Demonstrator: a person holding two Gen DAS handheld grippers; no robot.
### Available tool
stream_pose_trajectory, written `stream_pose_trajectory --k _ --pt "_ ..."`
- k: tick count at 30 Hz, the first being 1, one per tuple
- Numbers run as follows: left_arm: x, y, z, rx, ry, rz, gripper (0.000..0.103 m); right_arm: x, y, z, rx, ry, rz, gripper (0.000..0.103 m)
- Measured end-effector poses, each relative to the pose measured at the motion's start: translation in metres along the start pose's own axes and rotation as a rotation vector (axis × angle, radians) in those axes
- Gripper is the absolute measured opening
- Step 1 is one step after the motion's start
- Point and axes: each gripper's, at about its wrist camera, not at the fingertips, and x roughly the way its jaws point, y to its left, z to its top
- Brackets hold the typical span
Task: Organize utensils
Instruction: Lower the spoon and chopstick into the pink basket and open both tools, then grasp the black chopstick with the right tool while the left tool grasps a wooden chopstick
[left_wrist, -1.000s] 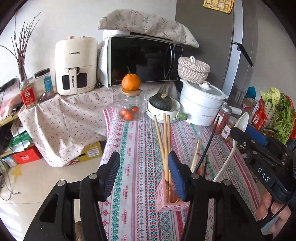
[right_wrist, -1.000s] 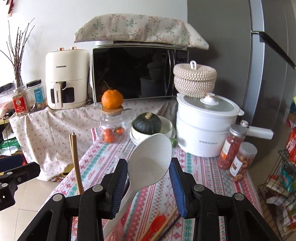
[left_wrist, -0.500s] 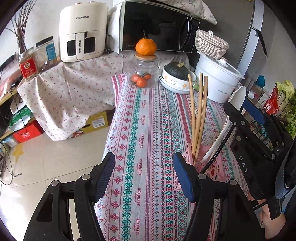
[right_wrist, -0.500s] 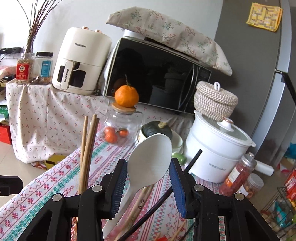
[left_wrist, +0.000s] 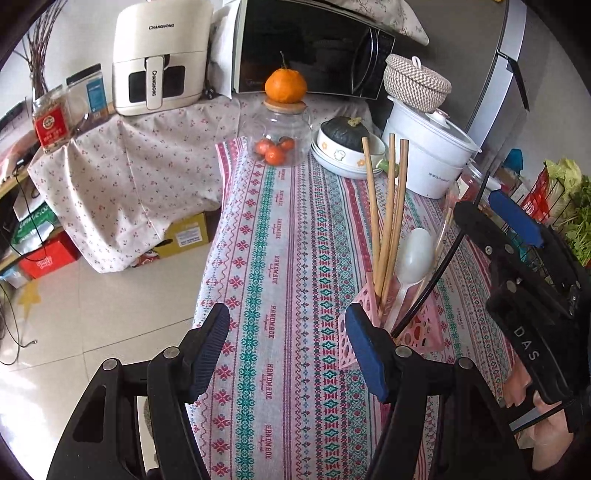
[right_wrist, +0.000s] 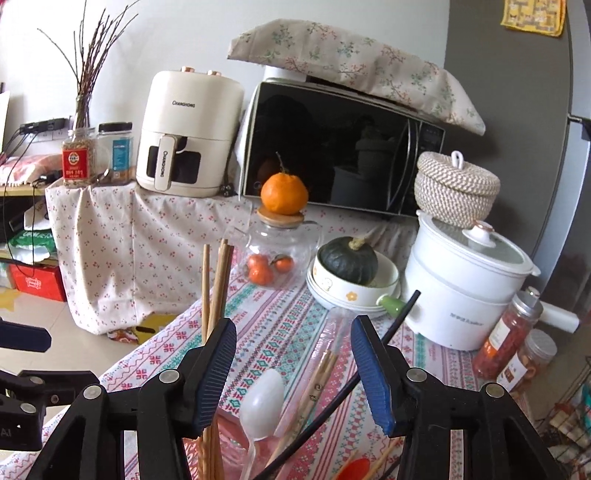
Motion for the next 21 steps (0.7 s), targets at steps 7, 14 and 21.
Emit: stream_pose_trajectory --k 7,14,21 --pt "0.004 -0.015 -0.01 0.016 0.031 -0.031 0.068 -0.025 -0.049 -0.002 0.124 0.056 -0.011 0.061" --pt "0.014 -0.041 -0.021 0.048 0.09 -0.083 0.07 -0.006 -0.095 -0.034 0.241 0.292 -0.037 0.062" --pt "0.023 -0.064 -0.026 0.102 0.152 -0.128 0.071 0.028 -0.131 -0.071 0.436 0.519 -0.022 0.062"
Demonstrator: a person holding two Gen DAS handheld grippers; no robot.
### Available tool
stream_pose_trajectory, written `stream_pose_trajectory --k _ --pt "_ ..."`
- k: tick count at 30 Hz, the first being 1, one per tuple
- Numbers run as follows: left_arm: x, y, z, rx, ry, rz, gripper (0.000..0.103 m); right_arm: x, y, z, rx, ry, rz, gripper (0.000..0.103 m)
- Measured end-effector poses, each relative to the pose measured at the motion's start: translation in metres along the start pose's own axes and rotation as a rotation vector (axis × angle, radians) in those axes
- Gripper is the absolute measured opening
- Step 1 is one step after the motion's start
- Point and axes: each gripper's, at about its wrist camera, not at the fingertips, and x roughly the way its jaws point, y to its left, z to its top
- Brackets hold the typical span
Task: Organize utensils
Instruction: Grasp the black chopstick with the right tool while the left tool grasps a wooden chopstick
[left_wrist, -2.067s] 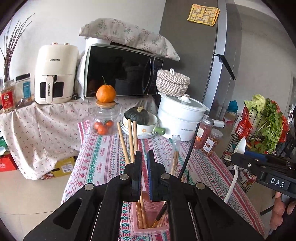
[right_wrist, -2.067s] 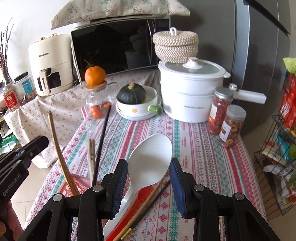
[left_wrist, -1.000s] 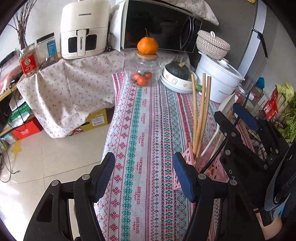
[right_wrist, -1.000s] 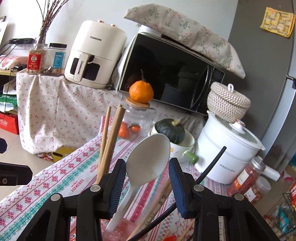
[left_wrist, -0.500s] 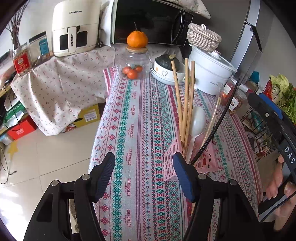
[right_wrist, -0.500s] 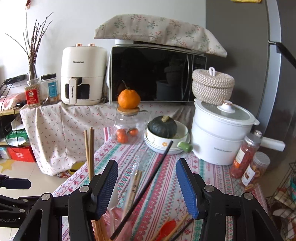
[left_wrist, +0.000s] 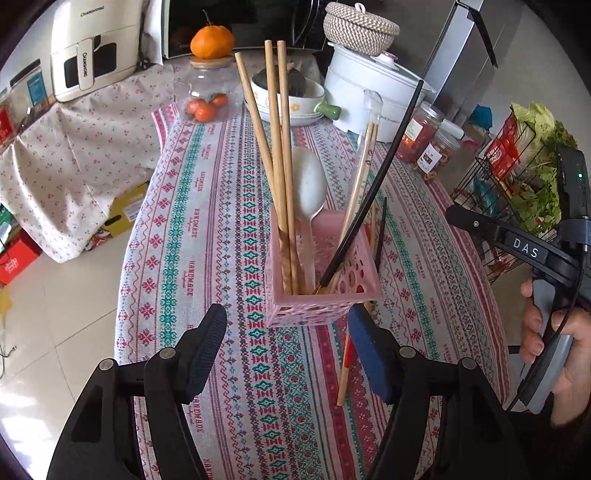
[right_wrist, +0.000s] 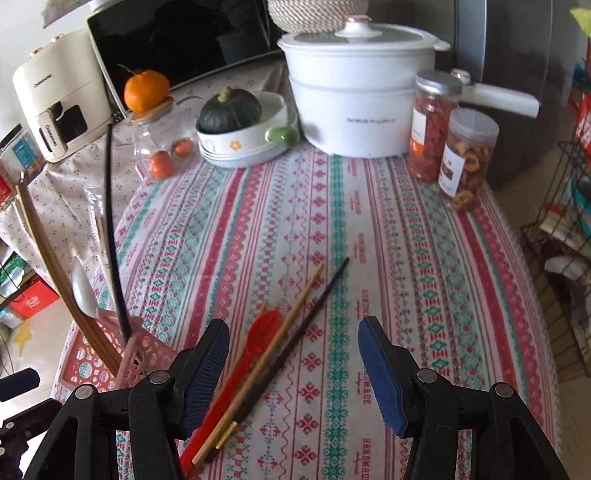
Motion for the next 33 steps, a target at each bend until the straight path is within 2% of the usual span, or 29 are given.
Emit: stream_pose_trajectory --k 4,6,12,17,21,25,28,33 --pt "0.002 -0.007 0.0 0.024 0.011 -0.001 0.071 0.03 -0.006 0.001 0.028 0.092 -0.008 0.058" --pt "0.003 -0.008 0.0 0.029 0.016 0.003 0.071 0.045 -0.007 0.001 0.036 0.133 -0.011 0.05" --pt "0.004 -0.005 0.005 0.029 0.017 0.001 0.071 0.086 -0.018 0.003 0.112 0.226 -0.002 0.034" --pt "0.0 -0.007 0.007 0.037 -0.005 -0.009 0.071 0.11 -0.027 0.004 0.2 0.275 0.021 0.024" --pt "-0.002 -0.009 0.004 0.06 -0.017 0.005 0.071 0.118 -0.022 0.006 0.211 0.279 0.026 0.024" --pt "-0.002 -0.009 0.003 0.066 -0.02 0.005 0.071 0.121 -0.01 0.008 0.119 0.266 -0.042 0.018" --pt "-0.005 -0.012 0.003 0.074 -0.03 -0.005 0.071 0.121 -0.006 0.005 0.061 0.32 -0.08 0.01" --pt "-0.016 -0.025 -0.002 0.135 -0.059 -0.014 0.071 0.11 -0.036 -0.005 0.129 0.364 -0.026 0.004"
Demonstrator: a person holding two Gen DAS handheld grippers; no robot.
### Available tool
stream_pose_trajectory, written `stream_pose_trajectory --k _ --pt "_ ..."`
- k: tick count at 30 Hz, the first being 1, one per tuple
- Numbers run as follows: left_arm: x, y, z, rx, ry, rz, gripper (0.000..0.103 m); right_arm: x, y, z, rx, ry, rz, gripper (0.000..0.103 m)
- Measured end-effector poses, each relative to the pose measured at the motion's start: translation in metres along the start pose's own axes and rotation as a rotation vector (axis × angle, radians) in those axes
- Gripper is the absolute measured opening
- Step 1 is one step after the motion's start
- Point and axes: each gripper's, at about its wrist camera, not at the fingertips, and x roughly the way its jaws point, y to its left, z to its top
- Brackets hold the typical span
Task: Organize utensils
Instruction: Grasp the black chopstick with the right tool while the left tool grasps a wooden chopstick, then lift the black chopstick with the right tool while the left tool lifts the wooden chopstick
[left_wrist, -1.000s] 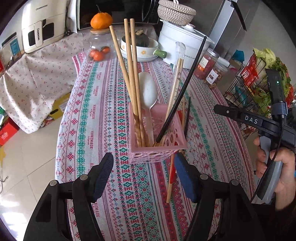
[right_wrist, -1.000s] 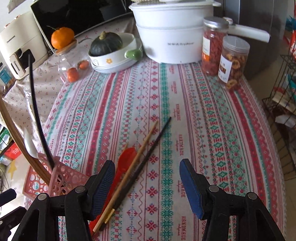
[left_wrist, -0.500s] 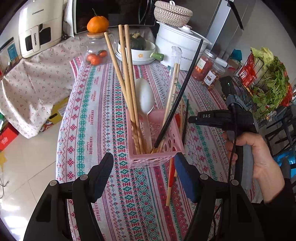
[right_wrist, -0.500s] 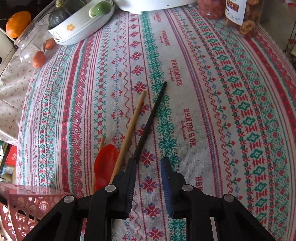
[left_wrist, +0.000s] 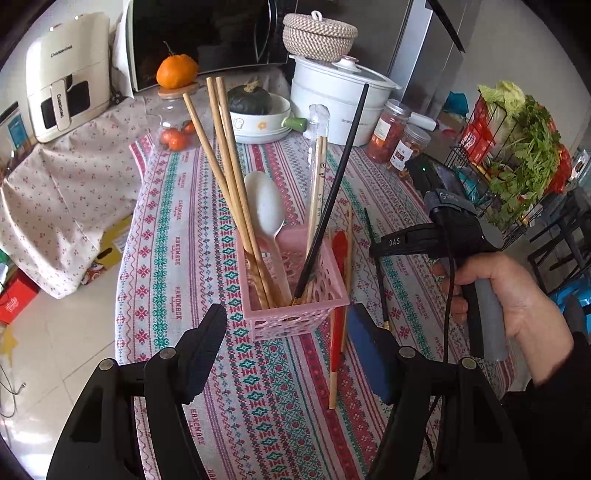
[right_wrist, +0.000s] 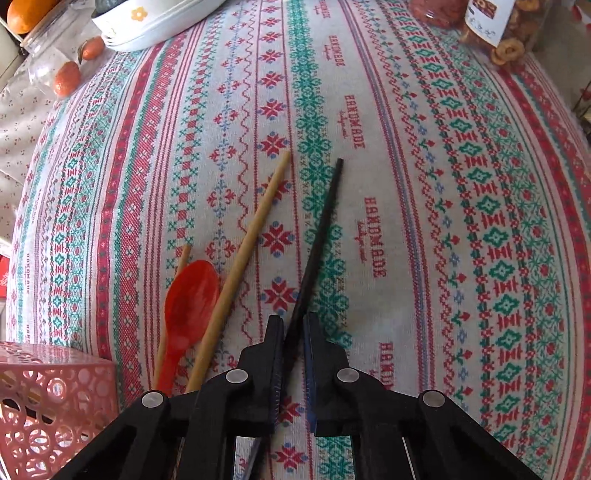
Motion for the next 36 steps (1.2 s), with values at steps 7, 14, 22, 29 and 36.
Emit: stream_pose_trajectory --k 7,14,22,29,36 --pt "0.001 -0.035 -0.003 0.106 0.006 -0.007 0.064 -0.035 -0.054 -0.026 0.056 -0.025 0.018 0.004" --pt "0.043 -0.116 0.017 0.24 0.09 -0.005 0.045 -0.067 -0.111 -0.044 0.105 -0.058 0.054 0.004" --pt "0.146 -0.168 0.081 0.263 0.233 0.097 0.032 -0.075 -0.137 -0.054 0.161 -0.06 0.11 0.004" --pt "0.219 -0.13 0.119 0.107 0.296 0.17 0.019 -0.074 -0.135 -0.054 0.139 -0.049 0.135 0.004" --pt "0.241 -0.122 0.116 0.084 0.33 0.149 0.01 -0.071 -0.127 -0.051 0.126 -0.047 0.139 0.004"
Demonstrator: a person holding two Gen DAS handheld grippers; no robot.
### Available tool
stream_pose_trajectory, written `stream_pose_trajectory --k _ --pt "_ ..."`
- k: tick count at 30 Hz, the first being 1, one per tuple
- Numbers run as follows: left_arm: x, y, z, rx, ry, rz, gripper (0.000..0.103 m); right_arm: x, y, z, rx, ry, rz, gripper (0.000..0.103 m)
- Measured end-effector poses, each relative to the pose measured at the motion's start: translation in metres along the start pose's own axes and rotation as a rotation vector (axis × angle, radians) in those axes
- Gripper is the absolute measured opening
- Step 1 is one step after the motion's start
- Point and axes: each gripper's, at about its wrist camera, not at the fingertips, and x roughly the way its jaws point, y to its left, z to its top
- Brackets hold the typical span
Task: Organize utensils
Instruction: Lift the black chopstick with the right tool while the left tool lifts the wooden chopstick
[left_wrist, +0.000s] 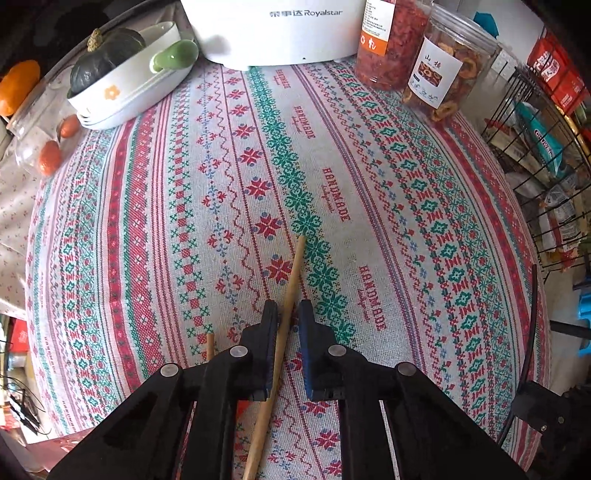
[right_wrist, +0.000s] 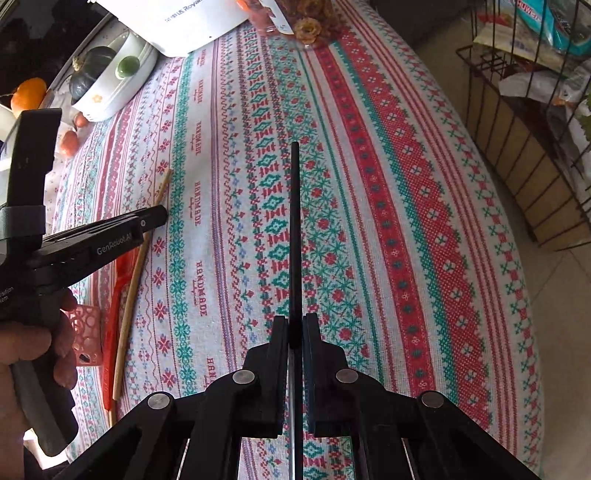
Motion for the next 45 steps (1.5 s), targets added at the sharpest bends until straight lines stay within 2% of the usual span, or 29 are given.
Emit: stream_pose_trajectory --k 4,7,15,19,25,30,33,35,38,45 --pt "0.001 -0.009 -0.005 0.043 -0.008 0.027 0.007 0.005 0.002 0.002 -0.008 -0.001 -0.012 0.004" --pt "-0.008 -0.015 -0.014 0.055 -0.02 0.013 0.005 0.005 0.0 0.001 0.012 -0.002 -0.009 0.004" --pt "-0.098 -0.028 -0.054 0.136 -0.216 -0.06 0.005 -0.024 0.009 -0.013 -0.012 -0.085 -0.001 0.004" --pt "-0.147 -0.017 -0.08 0.154 -0.319 -0.106 0.005 -0.041 0.024 -0.024 -0.065 -0.146 -0.006 0.004" --pt "-0.204 0.011 -0.141 0.135 -0.435 -0.178 0.005 -0.056 0.04 -0.035 -0.11 -0.212 0.024 0.004" --pt "-0.228 0.037 -0.173 0.12 -0.525 -0.207 0.005 -0.066 0.056 -0.042 -0.161 -0.265 0.031 0.004" --pt "-0.239 0.053 -0.185 0.091 -0.587 -0.244 0.005 -0.072 0.065 -0.046 -0.173 -0.289 0.038 0.004" --pt "-0.245 0.065 -0.196 0.059 -0.661 -0.25 0.005 -0.076 0.074 -0.048 -0.198 -0.316 0.028 0.004" --pt "-0.251 0.08 -0.203 0.014 -0.667 -0.28 0.005 -0.083 0.085 -0.051 -0.231 -0.355 0.022 0.004" --pt "-0.286 0.113 -0.216 -0.054 -0.808 -0.305 0.005 -0.099 0.112 -0.051 -0.287 -0.439 0.015 0.004"
